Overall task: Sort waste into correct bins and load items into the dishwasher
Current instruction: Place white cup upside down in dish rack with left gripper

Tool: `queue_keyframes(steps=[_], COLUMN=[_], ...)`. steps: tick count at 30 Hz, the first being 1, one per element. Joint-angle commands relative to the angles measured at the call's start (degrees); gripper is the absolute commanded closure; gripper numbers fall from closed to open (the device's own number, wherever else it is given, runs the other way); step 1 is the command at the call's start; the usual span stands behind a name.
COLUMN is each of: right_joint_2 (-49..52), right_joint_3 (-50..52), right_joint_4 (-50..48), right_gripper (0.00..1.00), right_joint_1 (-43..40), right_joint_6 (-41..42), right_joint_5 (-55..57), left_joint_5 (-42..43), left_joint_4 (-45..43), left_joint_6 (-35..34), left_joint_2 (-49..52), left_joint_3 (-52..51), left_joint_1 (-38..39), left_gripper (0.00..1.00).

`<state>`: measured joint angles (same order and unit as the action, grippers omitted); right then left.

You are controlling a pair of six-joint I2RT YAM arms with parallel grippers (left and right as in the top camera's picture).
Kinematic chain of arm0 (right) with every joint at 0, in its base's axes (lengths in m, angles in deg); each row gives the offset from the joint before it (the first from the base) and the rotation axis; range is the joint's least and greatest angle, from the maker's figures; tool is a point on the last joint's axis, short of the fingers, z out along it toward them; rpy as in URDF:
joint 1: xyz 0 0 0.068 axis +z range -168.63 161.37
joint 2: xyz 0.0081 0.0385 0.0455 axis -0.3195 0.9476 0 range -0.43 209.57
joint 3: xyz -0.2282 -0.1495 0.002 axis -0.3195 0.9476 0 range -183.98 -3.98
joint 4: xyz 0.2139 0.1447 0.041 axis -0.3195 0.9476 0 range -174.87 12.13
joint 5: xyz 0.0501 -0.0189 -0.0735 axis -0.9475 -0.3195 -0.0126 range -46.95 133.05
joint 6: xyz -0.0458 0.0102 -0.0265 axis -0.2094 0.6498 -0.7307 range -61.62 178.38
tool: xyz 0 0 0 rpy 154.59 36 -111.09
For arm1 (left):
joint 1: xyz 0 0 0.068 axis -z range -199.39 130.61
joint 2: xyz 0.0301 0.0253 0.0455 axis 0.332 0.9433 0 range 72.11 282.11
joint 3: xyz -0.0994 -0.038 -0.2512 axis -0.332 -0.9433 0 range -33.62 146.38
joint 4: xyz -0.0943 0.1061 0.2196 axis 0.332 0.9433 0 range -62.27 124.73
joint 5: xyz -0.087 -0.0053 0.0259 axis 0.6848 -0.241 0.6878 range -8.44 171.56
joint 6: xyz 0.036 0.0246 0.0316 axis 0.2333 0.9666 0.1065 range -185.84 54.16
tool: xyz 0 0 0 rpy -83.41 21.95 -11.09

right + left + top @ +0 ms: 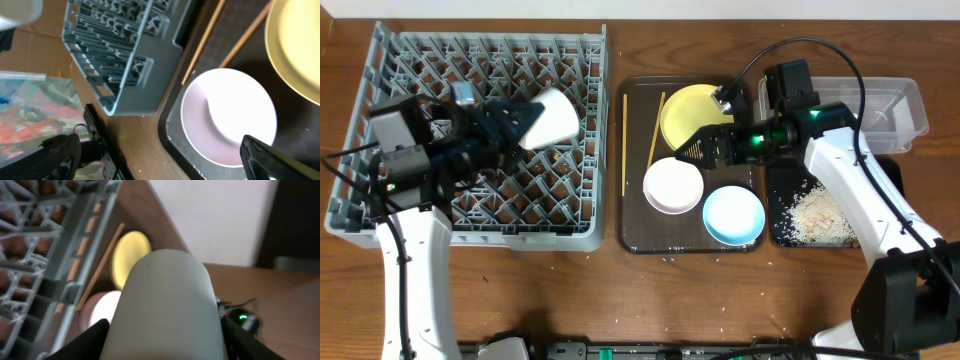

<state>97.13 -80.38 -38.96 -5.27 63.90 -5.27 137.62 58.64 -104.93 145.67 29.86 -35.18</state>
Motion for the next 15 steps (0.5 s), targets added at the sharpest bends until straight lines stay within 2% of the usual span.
queue_keyframes(steps=[1,5,7,12,15], right_joint_2=[-1.0,-1.0,-1.0,-1.0,-1.0], right_joint_3=[0.1,0.1,0.1,0.1,0.1], right_joint_4=[0.4,0.5,0.5,1.0,1.5], right_gripper=[0.01,0.01,0.01,0.01,0.01], right_joint_1=[0.3,0.3,0.3,0.3,0.3], right_joint_6=[-1.9,-2.0,-2.0,-2.0,-2.0], right_joint_5=[1.8,1.9,1.8,1.8,1.8], left_joint_5=[-15.1,-35.4,-42.2,-54.7,-56.1], left_joint_4=[9.4,22.6,26.4,31.4,30.8], left_joint_6=[11.6,13.6,13.6,10.5,10.3], left_joint_2=[-0.7,-0.6,-0.6,-0.5,1.0], left_joint_3=[6.9,8.4,8.4,6.6,4.2], left_joint_1=[4.4,13.0,16.4,23.6,24.6], left_gripper=[0.65,0.65,0.65,0.64,0.64])
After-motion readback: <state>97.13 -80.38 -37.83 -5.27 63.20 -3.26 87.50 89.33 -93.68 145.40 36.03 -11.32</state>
